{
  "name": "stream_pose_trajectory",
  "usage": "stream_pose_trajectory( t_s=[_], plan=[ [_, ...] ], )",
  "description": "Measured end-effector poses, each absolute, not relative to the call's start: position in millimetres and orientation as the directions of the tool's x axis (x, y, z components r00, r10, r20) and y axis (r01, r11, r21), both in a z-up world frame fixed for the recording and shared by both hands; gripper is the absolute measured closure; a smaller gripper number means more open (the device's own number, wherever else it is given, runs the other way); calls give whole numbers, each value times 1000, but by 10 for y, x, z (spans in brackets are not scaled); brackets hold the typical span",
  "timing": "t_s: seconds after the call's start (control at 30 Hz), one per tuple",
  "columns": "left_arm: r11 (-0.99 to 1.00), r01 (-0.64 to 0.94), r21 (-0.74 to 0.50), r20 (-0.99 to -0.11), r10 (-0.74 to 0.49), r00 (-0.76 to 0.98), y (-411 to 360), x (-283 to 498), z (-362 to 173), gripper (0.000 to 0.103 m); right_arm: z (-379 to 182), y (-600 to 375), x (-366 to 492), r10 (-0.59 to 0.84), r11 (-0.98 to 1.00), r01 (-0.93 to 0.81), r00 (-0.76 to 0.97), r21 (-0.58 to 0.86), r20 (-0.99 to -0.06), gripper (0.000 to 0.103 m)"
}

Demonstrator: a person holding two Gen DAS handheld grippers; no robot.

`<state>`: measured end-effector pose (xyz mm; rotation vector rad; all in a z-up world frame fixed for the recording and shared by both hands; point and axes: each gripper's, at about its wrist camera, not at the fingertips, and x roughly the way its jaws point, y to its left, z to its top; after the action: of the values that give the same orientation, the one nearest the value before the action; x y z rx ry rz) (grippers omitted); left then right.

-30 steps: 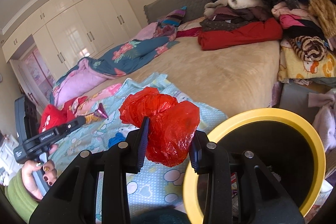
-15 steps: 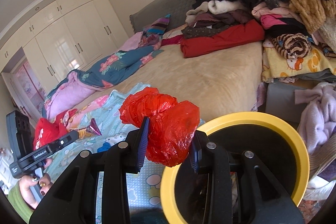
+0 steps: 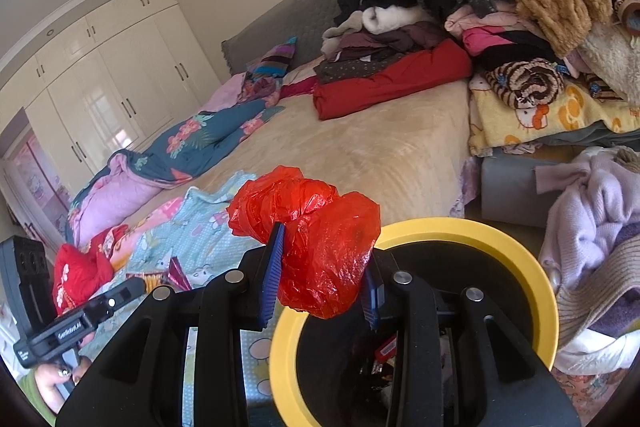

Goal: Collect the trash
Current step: 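Carry the purple wrapper with the left tool while the right tool carries the red bag to the bin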

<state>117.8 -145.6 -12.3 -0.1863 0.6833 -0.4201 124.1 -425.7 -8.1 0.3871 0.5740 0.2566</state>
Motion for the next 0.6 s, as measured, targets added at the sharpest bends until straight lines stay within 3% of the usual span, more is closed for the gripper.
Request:
stream_pose_trajectory(
  t_s=[0.6],
  plan=[
    [875,411,-256,-628,-474,617,-2000,1181,-397,98,-276,-4603,1275,274,896,-20,811,444,-516,71]
  ],
)
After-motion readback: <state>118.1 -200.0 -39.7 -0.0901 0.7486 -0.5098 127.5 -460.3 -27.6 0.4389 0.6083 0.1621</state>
